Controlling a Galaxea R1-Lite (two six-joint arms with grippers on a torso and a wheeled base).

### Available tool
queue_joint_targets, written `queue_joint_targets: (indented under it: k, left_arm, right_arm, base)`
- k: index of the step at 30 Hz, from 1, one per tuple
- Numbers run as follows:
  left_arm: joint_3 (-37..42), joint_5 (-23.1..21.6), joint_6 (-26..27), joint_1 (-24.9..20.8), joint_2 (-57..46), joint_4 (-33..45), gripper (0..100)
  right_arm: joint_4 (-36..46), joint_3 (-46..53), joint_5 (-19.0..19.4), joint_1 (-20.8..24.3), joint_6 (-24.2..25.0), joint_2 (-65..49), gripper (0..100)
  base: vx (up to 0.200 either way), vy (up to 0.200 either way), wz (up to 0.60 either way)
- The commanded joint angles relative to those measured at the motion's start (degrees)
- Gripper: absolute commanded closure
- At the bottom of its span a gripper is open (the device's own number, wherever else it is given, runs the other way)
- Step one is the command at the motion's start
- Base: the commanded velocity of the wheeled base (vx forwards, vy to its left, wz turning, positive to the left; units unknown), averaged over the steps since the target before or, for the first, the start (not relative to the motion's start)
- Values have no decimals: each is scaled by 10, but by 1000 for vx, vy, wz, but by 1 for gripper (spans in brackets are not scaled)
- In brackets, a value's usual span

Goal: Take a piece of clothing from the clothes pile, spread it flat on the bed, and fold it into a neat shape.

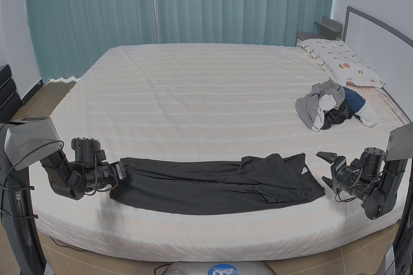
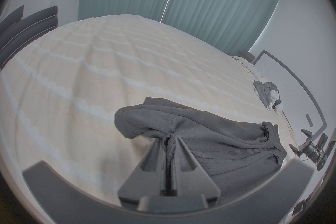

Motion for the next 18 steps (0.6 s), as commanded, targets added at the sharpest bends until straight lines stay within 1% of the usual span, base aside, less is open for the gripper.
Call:
queue_joint_targets:
  k: [1, 5, 10, 13, 15, 17, 18]
  left_arm:
    - [1, 0, 0, -2, 1, 0, 100]
    - [0, 0, 0, -4, 1, 0, 100]
    - [-6, 1, -3, -5, 1, 0, 100]
    - [-27, 10, -46, -11, 1, 0, 100]
    - [-52, 22, -99, -26, -1, 7, 100]
    - [-67, 37, -125, -32, -1, 7, 100]
    - [-70, 42, -128, -34, 0, 8, 100]
  right_arm:
    - [-5, -3, 0, -1, 0, 2, 0]
    - [-5, -3, 0, -1, 0, 3, 0]
    - [-5, -3, 0, 0, 0, 6, 0]
    - [-5, -3, 0, 1, 0, 7, 0]
    - [-5, -4, 1, 2, 0, 8, 0]
    - [-5, -4, 1, 4, 0, 8, 0]
    - [-5, -4, 1, 4, 0, 8, 0]
  base:
    - [-200, 0, 0]
    - [-200, 0, 0]
    - [0, 0, 0]
    - [0, 0, 0]
    - [0, 0, 0]
    - [0, 0, 0]
    - [0, 0, 0]
